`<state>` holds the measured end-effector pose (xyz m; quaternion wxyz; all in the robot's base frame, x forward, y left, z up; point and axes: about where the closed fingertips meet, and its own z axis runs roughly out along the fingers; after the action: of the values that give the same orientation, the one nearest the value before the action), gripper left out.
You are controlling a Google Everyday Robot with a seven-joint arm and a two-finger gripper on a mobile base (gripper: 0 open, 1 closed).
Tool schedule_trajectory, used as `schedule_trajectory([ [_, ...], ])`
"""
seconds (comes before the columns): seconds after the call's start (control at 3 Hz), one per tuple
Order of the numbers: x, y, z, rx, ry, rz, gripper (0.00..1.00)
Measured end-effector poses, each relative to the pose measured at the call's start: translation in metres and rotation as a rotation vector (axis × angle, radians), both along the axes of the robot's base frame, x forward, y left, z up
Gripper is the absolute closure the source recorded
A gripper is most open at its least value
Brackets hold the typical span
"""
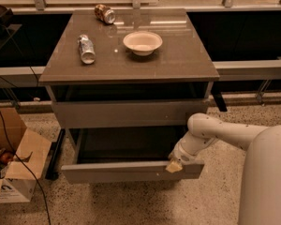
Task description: Open middle drawer
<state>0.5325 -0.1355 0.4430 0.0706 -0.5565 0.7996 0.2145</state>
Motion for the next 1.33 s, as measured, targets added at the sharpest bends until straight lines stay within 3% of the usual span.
schedule_trajectory([
  [0.67, 0.001, 0.005, -0.003, -0.024, 0.016, 0.017, 0.25],
  [1.0, -0.025, 0.004, -0.021, -0.071, 0.098, 0.059, 0.02],
  [1.33, -0.076, -0.003, -0.047, -0.069, 0.222, 0.043, 0.06],
])
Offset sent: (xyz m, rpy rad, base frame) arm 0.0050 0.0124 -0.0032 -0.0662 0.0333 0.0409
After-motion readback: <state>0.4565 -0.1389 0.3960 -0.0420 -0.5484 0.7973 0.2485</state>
